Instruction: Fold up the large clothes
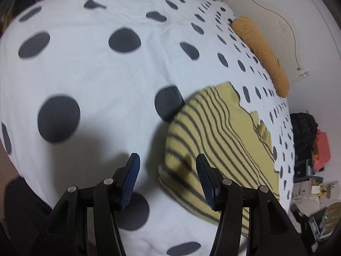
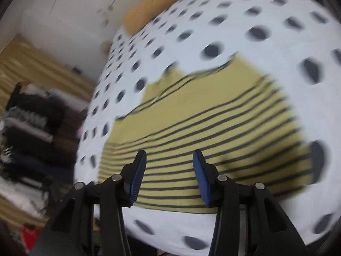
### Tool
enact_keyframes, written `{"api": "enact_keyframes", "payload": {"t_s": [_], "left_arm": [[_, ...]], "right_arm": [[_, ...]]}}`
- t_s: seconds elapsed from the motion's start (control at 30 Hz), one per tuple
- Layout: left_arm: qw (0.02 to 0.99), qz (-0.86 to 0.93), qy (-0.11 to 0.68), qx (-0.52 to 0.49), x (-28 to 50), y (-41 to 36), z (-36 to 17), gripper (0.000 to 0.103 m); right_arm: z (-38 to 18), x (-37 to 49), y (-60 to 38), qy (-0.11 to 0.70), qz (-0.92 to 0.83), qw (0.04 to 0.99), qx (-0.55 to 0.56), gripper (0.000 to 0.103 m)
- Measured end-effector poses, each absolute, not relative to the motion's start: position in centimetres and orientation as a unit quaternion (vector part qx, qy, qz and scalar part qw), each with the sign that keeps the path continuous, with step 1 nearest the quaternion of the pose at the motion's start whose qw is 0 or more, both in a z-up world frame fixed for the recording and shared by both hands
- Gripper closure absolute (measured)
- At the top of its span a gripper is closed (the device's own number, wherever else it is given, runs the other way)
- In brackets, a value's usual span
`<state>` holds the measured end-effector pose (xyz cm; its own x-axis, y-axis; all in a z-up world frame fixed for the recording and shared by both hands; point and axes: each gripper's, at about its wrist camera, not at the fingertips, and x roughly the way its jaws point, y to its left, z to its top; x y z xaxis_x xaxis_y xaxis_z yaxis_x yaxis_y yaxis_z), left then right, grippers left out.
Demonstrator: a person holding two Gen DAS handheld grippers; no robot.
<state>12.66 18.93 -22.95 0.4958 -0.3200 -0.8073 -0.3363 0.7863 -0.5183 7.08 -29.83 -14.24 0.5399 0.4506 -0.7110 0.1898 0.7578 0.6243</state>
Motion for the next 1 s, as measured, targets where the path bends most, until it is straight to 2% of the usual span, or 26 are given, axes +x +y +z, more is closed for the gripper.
{"api": "enact_keyframes", "payload": {"t_s": [0.13,0.2,0.27,0.33,0.43,0.6,0.67,0.8,0.83,0.9,0.93,0.97,1.0], "left_arm": [[0.782,-0.007,0.522,-0.341,11.7,18.0,-25.3,0.044],[0.777,-0.005,0.529,-0.34,11.7,18.0,-26.2,0.041],[0.774,-0.01,0.527,-0.352,11.5,18.2,-26.4,0.041],[0.776,-0.014,0.516,-0.364,11.4,18.5,-25.9,0.041],[0.78,-0.023,0.503,-0.371,11.7,18.0,-25.2,0.033],[0.76,-0.005,0.523,-0.387,12.7,17.0,-27.6,0.032],[0.76,-0.005,0.518,-0.393,13.0,16.9,-28.2,0.028],[0.769,0.004,0.508,-0.388,13.7,16.9,-28.0,0.027],[0.769,0.007,0.506,-0.391,13.9,16.9,-28.1,0.028],[0.765,0.01,0.498,-0.408,14.1,17.2,-28.2,0.037],[0.761,0.004,0.493,-0.421,14.2,17.3,-28.3,0.053],[0.754,-0.01,0.488,-0.44,14.2,17.4,-28.4,0.064],[0.751,-0.006,0.486,-0.448,14.1,17.4,-28.4,0.065]], "right_arm": [[-20.8,9.1,-24.1,0.533,0.1,0.768,0.34,0.059],[-24.4,9.1,-23.6,0.568,0.057,0.758,0.315,0.083],[-24.9,8.3,-24.2,0.558,0.057,0.765,0.317,0.094],[-24.0,8.2,-25.0,0.561,0.053,0.754,0.337,0.092],[-20.9,8.5,-24.6,0.54,0.065,0.783,0.302,0.088],[-18.5,12.6,-21.5,0.548,0.077,0.798,0.24,0.086],[-18.8,14.6,-20.4,0.556,0.071,0.799,0.217,0.086],[-21.5,18.4,-19.2,0.588,0.042,0.779,0.216,0.086],[-22.4,18.9,-19.2,0.598,0.033,0.771,0.216,0.086],[-23.4,19.4,-19.4,0.6,0.032,0.768,0.223,0.086],[-23.3,19.5,-19.4,0.599,0.034,0.769,0.221,0.086],[-23.2,19.6,-19.4,0.601,0.036,0.769,0.217,0.086],[-23.1,19.5,-19.4,0.601,0.038,0.769,0.214,0.086]]}}
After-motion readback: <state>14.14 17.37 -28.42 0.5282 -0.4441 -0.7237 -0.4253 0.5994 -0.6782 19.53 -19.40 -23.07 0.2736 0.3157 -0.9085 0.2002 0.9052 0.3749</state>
